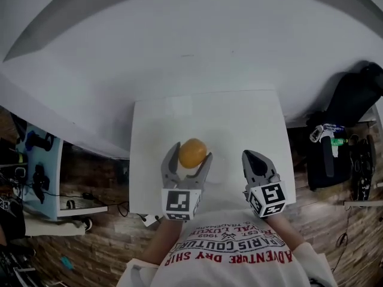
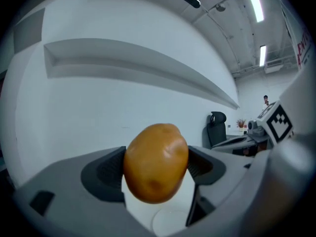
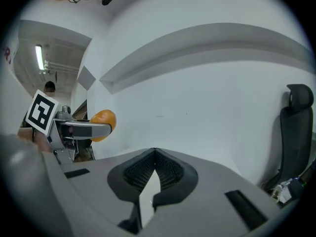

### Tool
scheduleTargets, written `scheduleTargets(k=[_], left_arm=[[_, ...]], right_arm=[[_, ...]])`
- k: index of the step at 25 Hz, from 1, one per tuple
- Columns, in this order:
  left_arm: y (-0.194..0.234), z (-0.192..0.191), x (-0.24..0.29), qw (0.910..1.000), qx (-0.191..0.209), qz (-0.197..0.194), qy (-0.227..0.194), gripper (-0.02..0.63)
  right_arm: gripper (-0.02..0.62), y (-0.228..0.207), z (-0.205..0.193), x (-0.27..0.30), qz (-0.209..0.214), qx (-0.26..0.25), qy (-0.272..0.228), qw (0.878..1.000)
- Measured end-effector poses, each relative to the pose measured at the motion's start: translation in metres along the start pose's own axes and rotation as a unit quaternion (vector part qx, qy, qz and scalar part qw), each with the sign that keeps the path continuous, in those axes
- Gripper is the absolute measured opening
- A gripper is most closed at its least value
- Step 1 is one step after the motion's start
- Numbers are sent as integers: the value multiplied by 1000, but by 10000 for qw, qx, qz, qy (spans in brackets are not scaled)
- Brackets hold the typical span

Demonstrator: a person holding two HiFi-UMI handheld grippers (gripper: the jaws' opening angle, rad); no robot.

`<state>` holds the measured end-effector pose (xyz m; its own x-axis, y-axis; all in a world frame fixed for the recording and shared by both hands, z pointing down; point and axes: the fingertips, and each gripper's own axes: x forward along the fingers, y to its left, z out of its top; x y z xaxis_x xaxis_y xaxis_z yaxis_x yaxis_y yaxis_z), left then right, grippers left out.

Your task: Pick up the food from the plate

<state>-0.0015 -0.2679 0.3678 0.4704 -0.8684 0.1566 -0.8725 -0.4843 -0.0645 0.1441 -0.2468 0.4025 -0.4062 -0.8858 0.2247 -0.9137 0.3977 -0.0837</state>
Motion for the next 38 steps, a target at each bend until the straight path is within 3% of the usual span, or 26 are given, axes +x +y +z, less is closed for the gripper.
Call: scheduleTargets(k=[15, 38], left_arm=[[-6, 0, -2, 9994, -304, -178, -35, 380], [-19, -6, -4, 9992, -324, -226, 101, 380]], right_arm=[[12, 11, 10, -10, 107, 15, -184, 9998], [12, 12, -4, -13, 163, -1, 34, 9999]])
